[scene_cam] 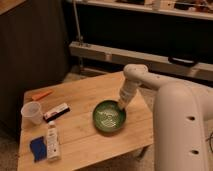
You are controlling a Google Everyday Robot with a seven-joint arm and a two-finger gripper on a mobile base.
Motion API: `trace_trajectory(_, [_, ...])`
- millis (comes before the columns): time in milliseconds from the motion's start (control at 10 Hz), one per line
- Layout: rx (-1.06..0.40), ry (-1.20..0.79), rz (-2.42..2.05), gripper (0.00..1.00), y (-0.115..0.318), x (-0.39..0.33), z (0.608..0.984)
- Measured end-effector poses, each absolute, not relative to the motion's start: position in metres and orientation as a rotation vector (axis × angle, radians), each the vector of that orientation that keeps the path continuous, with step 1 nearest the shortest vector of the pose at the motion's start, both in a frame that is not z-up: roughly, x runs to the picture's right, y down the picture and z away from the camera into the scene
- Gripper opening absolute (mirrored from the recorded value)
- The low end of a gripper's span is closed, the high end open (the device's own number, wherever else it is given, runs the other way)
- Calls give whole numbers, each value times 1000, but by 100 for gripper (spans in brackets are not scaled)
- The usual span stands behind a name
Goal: Drag the ceramic bowl in a circle
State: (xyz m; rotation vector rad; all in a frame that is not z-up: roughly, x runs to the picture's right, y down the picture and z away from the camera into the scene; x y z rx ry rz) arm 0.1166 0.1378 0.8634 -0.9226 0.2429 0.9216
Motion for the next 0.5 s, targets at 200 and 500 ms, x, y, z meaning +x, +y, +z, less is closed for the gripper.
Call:
trace_trajectory(200, [-927,253,883,0,155,115,851])
trace_trajectory(500, [-921,212,833,0,161,97,824])
